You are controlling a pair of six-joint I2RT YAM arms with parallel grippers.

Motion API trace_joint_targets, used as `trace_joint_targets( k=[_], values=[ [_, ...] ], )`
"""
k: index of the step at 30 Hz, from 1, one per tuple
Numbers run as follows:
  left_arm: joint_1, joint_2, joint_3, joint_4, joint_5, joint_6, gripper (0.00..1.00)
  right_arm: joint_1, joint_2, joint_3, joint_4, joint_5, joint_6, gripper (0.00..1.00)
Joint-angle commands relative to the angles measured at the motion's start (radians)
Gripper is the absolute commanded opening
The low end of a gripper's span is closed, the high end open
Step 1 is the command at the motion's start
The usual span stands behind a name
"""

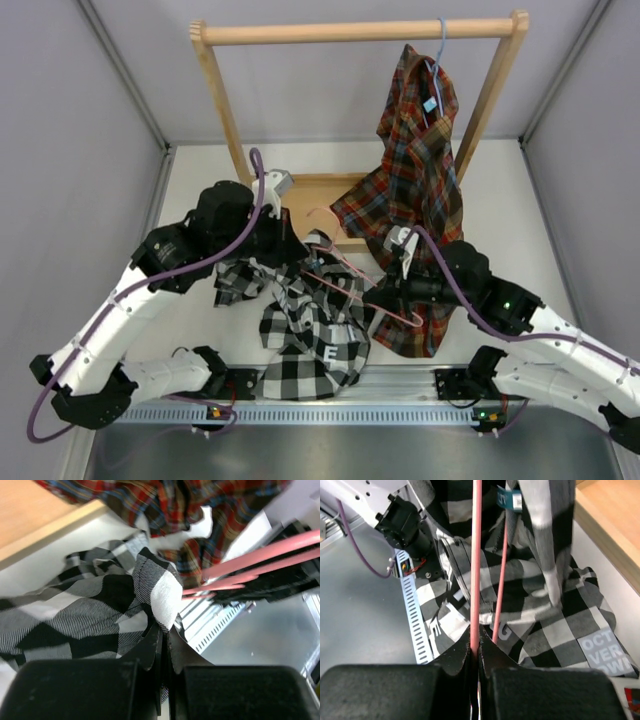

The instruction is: Place the shirt on the hanger

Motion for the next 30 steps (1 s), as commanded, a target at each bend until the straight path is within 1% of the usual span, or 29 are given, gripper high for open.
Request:
trace_joint_targets(
  k=[1, 2, 3, 7, 9, 10, 12, 13, 14, 15, 16, 17, 19, 20, 22, 23, 24, 27, 30],
  values=[
    [-0.082, 0.006, 0.013, 0.024, 0.02, 0.012, 0.0, 0.008, 0.034, 0.064, 0.136, -0.1, -0.046, 0.0],
    [-0.104, 0.007, 0.017, 0.024, 0.01, 0.015, 0.0, 0.01, 0.051, 0.067, 0.142, -0.09, -0.056, 0.0],
    [-0.148, 0.007, 0.02, 0.024, -0.002, 0.018, 0.0, 0.008, 0.056, 0.065, 0.16, -0.087, -0.058, 0.0],
    [-0.223, 0.014, 0.032, 0.023, -0.071, 0.032, 0.0, 0.008, 0.056, 0.036, 0.263, -0.09, -0.027, 0.0],
    [-0.228, 0.006, 0.037, 0.021, -0.12, 0.031, 0.0, 0.008, 0.047, 0.021, 0.288, -0.087, -0.015, 0.0],
    [-0.228, 0.0, 0.036, 0.018, -0.214, 0.023, 0.0, 0.008, 0.036, 0.016, 0.303, -0.083, -0.013, 0.0],
    [-0.228, -0.019, 0.034, 0.014, -0.296, 0.014, 0.0, 0.008, 0.019, -0.007, 0.326, -0.083, -0.001, 0.0],
    [-0.228, -0.022, 0.039, 0.009, -0.336, 0.003, 0.0, 0.008, 0.005, -0.016, 0.36, -0.093, 0.0, 0.0],
    [-0.228, -0.022, 0.042, -0.003, -0.408, 0.002, 0.0, 0.008, 0.002, -0.033, 0.371, -0.109, 0.003, 0.0],
    [-0.228, -0.014, 0.051, -0.009, -0.431, 0.003, 0.0, 0.01, 0.002, -0.034, 0.375, -0.152, 0.0, 0.0],
    [-0.228, -0.008, 0.06, -0.017, -0.456, 0.006, 0.0, 0.01, 0.002, -0.035, 0.369, -0.171, -0.004, 0.0],
    [-0.228, 0.0, 0.072, -0.043, -0.512, 0.005, 0.0, 0.008, 0.005, -0.03, 0.34, -0.194, -0.022, 0.0],
    [-0.228, 0.029, 0.101, -0.063, -0.536, 0.035, 0.0, 0.01, 0.001, -0.028, 0.305, -0.212, -0.039, 0.0],
    [-0.228, 0.037, 0.109, -0.069, -0.534, 0.052, 0.0, 0.008, -0.004, -0.041, 0.314, -0.238, -0.045, 0.0],
    [-0.228, 0.053, 0.121, -0.065, -0.452, 0.121, 0.0, 0.008, -0.012, -0.064, 0.328, -0.254, -0.039, 0.0],
    [-0.228, 0.056, 0.124, -0.065, -0.403, 0.144, 0.0, 0.008, -0.012, -0.068, 0.375, -0.26, -0.03, 0.0],
    [-0.228, 0.058, 0.125, -0.063, -0.334, 0.158, 0.0, 0.01, -0.01, -0.071, 0.388, -0.266, -0.029, 0.0],
    [-0.233, 0.052, 0.126, -0.062, -0.239, 0.212, 0.0, 0.008, 0.019, -0.07, 0.437, -0.307, -0.012, 0.0],
    [-0.236, 0.023, 0.129, -0.065, -0.062, 0.264, 0.0, 0.008, 0.086, -0.044, 0.457, -0.352, -0.007, 0.0]
  ],
)
